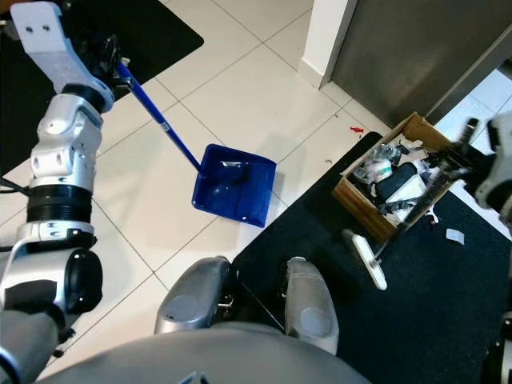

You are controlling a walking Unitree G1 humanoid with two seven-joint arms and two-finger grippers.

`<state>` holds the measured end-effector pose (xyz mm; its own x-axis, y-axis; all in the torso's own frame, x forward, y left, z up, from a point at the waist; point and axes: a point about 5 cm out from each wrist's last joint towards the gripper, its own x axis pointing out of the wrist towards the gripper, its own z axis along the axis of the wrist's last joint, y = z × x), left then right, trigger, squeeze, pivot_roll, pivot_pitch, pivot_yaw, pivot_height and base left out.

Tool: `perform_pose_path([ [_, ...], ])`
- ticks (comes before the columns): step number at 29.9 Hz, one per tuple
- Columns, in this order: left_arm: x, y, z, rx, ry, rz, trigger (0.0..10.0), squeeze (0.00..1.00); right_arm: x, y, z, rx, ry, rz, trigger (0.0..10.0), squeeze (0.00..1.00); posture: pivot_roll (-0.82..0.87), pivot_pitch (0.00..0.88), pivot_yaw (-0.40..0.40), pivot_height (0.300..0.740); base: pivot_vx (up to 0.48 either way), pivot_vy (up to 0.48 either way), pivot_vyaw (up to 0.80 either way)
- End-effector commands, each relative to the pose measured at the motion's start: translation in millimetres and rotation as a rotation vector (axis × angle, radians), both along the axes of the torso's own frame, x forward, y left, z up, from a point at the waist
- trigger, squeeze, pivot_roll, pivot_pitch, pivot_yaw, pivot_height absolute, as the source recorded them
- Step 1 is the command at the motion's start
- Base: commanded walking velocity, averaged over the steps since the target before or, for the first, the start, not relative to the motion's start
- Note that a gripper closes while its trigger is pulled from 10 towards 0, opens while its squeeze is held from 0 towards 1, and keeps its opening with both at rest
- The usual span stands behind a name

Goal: Sweep floor

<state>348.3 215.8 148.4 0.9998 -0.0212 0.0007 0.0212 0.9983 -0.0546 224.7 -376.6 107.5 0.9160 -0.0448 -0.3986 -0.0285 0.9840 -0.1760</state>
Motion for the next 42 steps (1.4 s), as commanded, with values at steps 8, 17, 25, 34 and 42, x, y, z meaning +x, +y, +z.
perform_pose_path([
  [8,6.2,-3.1,15,0.002,-0.067,-0.006,10.0,0.00,-7.1,-45.1,11,-0.040,-0.295,-0.611,10.0,0.00,0.09,0.000,-0.002,0.740,0.000,0.000,0.00],
  [17,8.0,-2.2,17,0.007,-0.072,-0.009,10.0,0.00,-5.7,-54.4,37,-0.065,-0.523,-0.832,10.0,0.00,0.10,0.000,0.002,0.740,0.000,0.000,0.00],
  [25,8.3,-1.1,19,0.006,-0.079,-0.005,10.0,0.00,-5.8,-59.3,42,-0.138,-0.542,-0.930,10.0,0.00,0.10,0.000,-0.002,0.740,0.000,0.000,0.00],
  [34,7.3,-1.7,18,-0.004,-0.091,-0.013,10.0,0.00,-5.0,-59.1,43,-0.163,-0.569,-0.955,10.0,0.00,0.10,0.000,-0.003,0.740,0.000,0.000,0.00],
  [42,8.0,-1.1,21,-0.012,-0.108,-0.007,10.0,0.00,-5.7,-61.1,42,-0.174,-0.564,-0.978,10.0,0.00,0.11,0.000,-0.004,0.740,0.000,-0.217,0.00],
])
